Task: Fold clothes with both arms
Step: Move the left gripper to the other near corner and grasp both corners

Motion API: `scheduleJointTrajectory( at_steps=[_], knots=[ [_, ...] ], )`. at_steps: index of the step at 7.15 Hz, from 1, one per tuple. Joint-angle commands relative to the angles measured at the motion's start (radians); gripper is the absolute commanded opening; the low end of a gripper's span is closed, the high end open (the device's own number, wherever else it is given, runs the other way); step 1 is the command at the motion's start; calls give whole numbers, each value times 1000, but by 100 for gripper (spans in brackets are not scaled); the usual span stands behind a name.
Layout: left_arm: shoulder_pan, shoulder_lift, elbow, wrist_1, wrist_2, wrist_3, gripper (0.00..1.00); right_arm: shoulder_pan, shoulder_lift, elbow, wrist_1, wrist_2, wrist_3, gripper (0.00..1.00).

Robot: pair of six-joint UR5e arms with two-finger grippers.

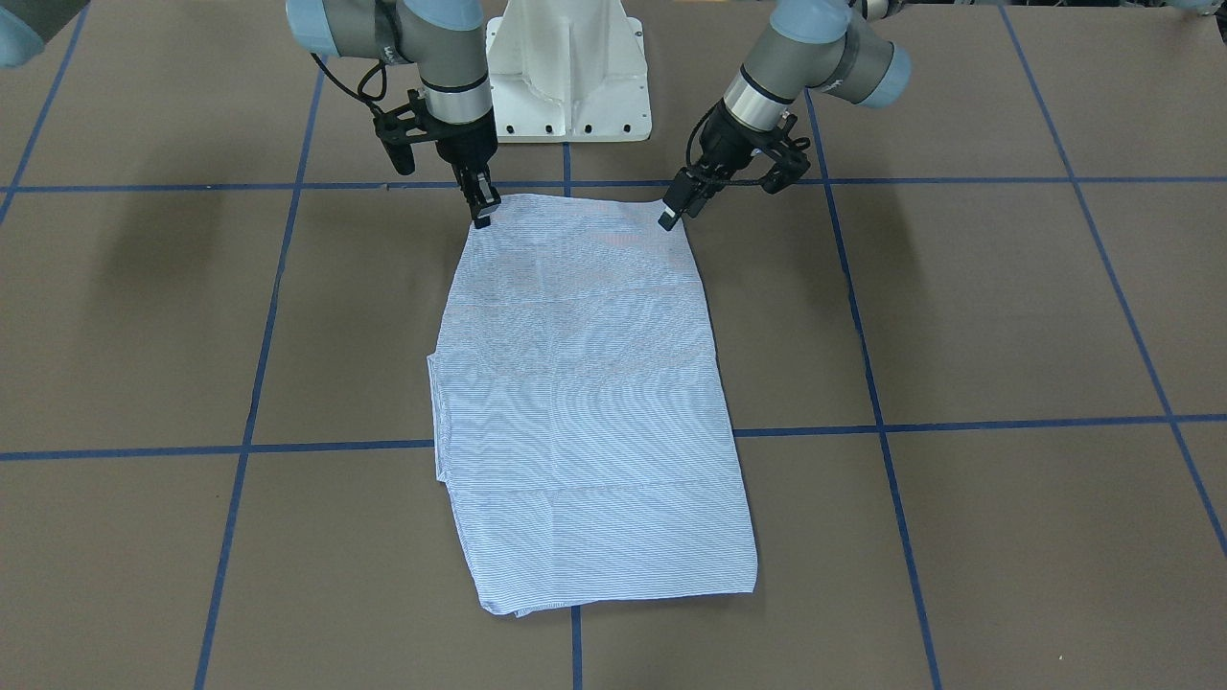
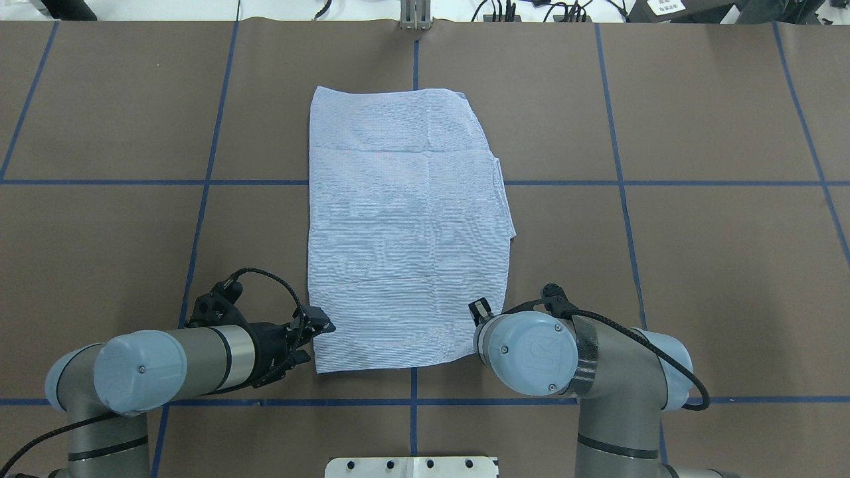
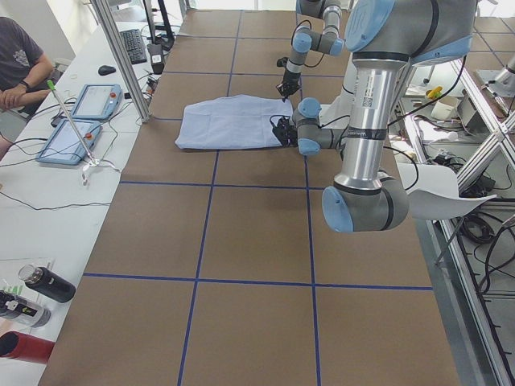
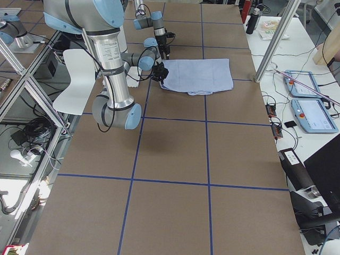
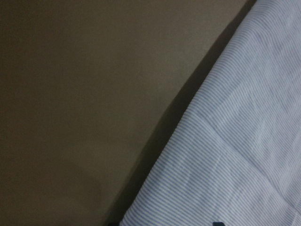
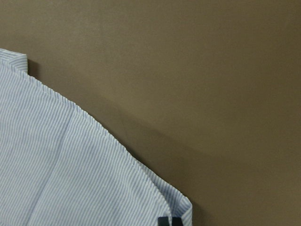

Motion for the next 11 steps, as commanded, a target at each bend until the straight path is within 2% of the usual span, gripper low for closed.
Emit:
scheduleJointTrajectory(
  at_steps=[1,2,3,4,5,7,8,10,11],
  knots=[
    [47,3,7,1,9,-30,68,0,0,2,0,0,0,0],
    [55,3,7,1,24,-33,63,2,-2,2,0,0,0,0],
    [61,3,9,1,50,-33,50,0,-2,2,0,0,0,0],
    [61,3,9,4,50,-35,17,0,-2,2,0,0,0,0],
    [59,3,4,4,52,-35,0,0,-3,2,0,0,0,0],
    [56,6,-28,6,50,-35,0,0,-2,3,-6,-2,0,0],
    [53,25,-87,6,47,-35,0,2,-3,32,-12,-2,2,0],
    [53,149,-334,27,32,-36,0,-7,4,210,-194,-3,15,0],
    [53,156,-402,52,1,-55,0,0,7,302,-274,1,14,0]
  ],
)
